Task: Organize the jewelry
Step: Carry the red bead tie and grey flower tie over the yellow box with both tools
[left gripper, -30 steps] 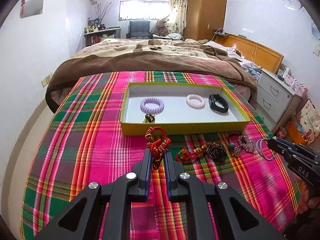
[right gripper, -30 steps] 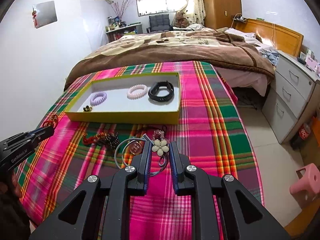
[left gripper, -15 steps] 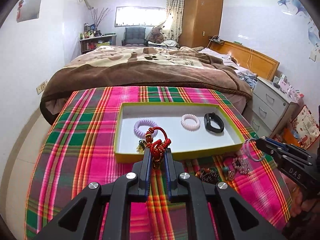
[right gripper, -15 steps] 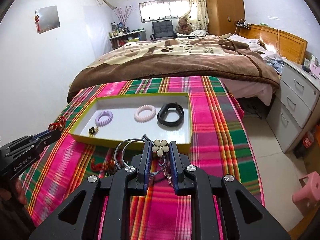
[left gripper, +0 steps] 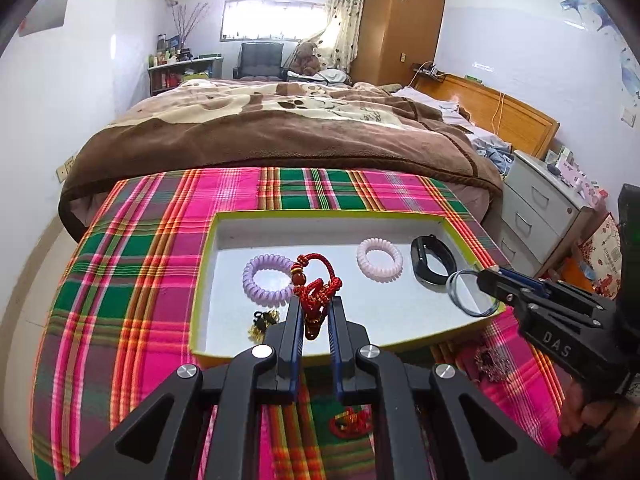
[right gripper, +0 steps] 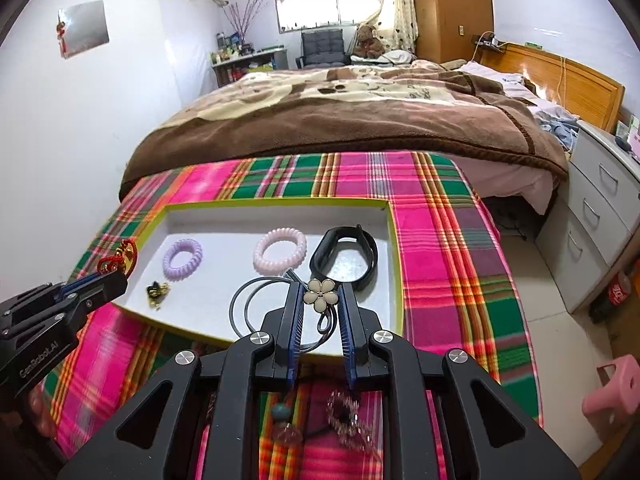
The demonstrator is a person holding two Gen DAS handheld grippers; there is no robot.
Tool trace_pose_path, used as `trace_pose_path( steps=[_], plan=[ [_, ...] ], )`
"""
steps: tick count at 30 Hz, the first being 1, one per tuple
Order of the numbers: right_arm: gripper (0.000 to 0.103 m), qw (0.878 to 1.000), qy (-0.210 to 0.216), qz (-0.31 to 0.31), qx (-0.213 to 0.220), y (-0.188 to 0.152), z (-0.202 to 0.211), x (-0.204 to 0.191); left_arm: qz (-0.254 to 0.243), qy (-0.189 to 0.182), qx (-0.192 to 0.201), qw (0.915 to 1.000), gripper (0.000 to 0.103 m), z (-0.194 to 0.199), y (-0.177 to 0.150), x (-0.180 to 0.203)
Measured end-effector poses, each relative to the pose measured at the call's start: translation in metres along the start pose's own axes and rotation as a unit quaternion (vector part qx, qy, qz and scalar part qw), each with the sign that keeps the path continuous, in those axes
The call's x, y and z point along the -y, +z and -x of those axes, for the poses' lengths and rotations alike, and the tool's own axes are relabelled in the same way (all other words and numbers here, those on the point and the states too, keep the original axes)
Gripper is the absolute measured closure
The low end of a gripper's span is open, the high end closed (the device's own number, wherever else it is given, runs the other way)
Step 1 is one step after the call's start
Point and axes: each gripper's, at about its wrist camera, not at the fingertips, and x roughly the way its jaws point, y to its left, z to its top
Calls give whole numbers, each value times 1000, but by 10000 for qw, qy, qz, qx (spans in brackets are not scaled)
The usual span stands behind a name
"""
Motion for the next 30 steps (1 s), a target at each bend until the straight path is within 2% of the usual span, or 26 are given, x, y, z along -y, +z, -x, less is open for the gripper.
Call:
trace_pose_path(
  steps=[14, 30],
  plan=[
    [85, 9985, -112, 189, -499, -7, -38, -1, -28, -49, -415, 9991, 91, -47, -4, 4],
    [85, 9970, -356, 330, -597, -12, -44, -4, -8, 59, -540, 9985, 91, -56, -7, 2]
  ],
)
